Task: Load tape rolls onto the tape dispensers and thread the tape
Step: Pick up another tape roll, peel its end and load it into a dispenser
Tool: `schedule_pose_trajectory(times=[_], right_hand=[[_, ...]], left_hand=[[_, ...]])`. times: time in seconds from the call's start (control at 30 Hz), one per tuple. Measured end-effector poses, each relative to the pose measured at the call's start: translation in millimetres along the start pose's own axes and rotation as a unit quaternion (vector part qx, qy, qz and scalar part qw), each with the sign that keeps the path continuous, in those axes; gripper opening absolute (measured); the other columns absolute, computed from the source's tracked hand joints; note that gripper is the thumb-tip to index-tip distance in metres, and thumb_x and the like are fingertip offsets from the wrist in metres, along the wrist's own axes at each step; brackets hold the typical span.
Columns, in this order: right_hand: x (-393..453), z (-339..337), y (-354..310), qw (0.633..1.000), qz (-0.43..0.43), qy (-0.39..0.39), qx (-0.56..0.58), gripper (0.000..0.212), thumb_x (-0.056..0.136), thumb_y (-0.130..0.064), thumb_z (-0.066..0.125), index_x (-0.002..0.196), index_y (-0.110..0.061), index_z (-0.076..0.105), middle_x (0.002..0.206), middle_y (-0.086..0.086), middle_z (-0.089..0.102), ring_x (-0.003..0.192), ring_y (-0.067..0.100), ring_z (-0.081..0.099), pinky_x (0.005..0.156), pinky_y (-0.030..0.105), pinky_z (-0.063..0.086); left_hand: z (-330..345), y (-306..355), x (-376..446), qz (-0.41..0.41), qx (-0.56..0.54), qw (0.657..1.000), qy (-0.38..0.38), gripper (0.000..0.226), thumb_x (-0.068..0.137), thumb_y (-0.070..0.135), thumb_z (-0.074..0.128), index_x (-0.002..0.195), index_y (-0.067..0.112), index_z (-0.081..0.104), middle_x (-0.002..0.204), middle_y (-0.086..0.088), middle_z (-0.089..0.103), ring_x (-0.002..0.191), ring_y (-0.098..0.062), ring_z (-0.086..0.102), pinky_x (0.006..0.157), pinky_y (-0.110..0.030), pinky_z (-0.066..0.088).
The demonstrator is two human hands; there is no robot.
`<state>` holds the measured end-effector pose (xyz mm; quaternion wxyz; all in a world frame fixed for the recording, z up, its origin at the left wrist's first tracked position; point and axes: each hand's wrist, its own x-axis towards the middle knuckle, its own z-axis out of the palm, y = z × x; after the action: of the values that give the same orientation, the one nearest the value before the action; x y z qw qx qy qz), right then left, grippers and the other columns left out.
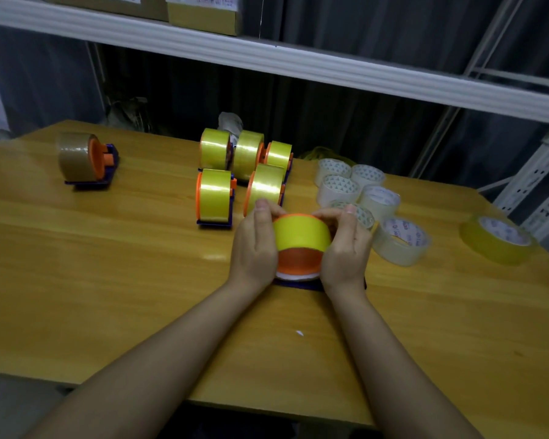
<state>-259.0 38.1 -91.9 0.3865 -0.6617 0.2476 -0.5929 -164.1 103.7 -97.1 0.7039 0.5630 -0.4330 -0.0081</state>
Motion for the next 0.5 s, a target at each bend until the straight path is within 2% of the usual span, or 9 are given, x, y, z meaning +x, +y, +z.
schedule_pose_trajectory(times=[0.1, 0.2, 0.27, 0.33, 0.4, 0.43, 0.5], right_hand=[[-1.9, 1.5, 0.1, 1.0, 0.002, -0.004, -0.003, 0.05, 0.099, -0.024, 0.026, 0.073, -0.015, 0.067, 0.072, -0.007, 0.065, 0.072, -0.004, 0.059, 0.071, 0.011, 0.041], [-2.4, 0.5, -1.6, 1.0, 0.01, -0.016, 0.001, 0.049, 0.099, -0.025, 0.026, 0.074, -0.014, 0.068, 0.073, -0.006, 0.066, 0.073, -0.003, 0.059, 0.072, 0.012, 0.041], [-0.9, -2.5, -3.6, 0.999, 0.001, -0.048, -0.002, 0.045, 0.099, -0.025, 0.029, 0.079, -0.015, 0.067, 0.078, -0.008, 0.066, 0.076, -0.004, 0.059, 0.072, 0.011, 0.041], [-0.6, -6.2, -3.6, 0.992, -0.024, -0.121, -0.025, 0.038, 0.1, -0.031, 0.033, 0.092, -0.017, 0.067, 0.089, -0.011, 0.066, 0.086, -0.005, 0.059, 0.076, 0.011, 0.042], [-2.3, -8.5, -1.5, 0.976, -0.053, -0.187, -0.097, 0.042, 0.098, -0.044, 0.034, 0.107, -0.018, 0.065, 0.1, -0.011, 0.065, 0.099, 0.0, 0.058, 0.083, 0.018, 0.043], [-3.6, -9.2, 0.1, 0.967, -0.068, -0.205, -0.138, 0.046, 0.097, -0.048, 0.033, 0.111, -0.018, 0.064, 0.104, -0.01, 0.064, 0.102, 0.004, 0.057, 0.086, 0.022, 0.044], [-5.0, -10.1, 0.9, 0.958, -0.086, -0.212, -0.174, 0.047, 0.096, -0.051, 0.032, 0.109, -0.019, 0.064, 0.102, -0.013, 0.062, 0.101, 0.006, 0.056, 0.087, 0.025, 0.043]], left_hand=[[-1.1, 1.6, -0.2, 0.005, 0.003, 1.0, 0.01, 0.045, 0.092, 0.048, 0.014, 0.07, 0.031, 0.05, 0.065, 0.014, 0.052, 0.065, 0.005, 0.051, 0.062, -0.013, 0.036], [-3.1, 4.1, 0.3, 0.0, 0.003, 1.0, -0.012, 0.044, 0.093, 0.047, 0.016, 0.069, 0.029, 0.049, 0.062, 0.012, 0.049, 0.064, 0.001, 0.05, 0.062, -0.016, 0.036], [-5.2, 4.6, 3.1, -0.052, -0.006, 0.997, -0.056, 0.045, 0.094, 0.05, 0.021, 0.069, 0.027, 0.05, 0.063, 0.009, 0.049, 0.064, -0.004, 0.049, 0.065, -0.026, 0.04], [-8.7, 3.6, 6.5, -0.125, -0.023, 0.984, -0.121, 0.041, 0.094, 0.054, 0.031, 0.076, 0.027, 0.055, 0.07, 0.008, 0.054, 0.071, -0.009, 0.054, 0.071, -0.034, 0.043], [-15.3, 5.3, 9.0, -0.159, -0.014, 0.972, -0.174, 0.042, 0.091, 0.059, 0.044, 0.085, 0.021, 0.061, 0.081, 0.003, 0.059, 0.08, -0.006, 0.058, 0.078, -0.033, 0.046], [-19.3, 7.9, 10.0, -0.173, -0.011, 0.965, -0.196, 0.047, 0.09, 0.058, 0.049, 0.089, 0.012, 0.061, 0.085, 0.0, 0.06, 0.084, -0.007, 0.059, 0.08, -0.032, 0.046], [-28.0, 14.9, 11.0, -0.231, -0.039, 0.942, -0.239, 0.046, 0.093, 0.046, 0.054, 0.1, 0.0, 0.059, 0.093, -0.005, 0.063, 0.087, -0.01, 0.061, 0.079, -0.026, 0.048]])
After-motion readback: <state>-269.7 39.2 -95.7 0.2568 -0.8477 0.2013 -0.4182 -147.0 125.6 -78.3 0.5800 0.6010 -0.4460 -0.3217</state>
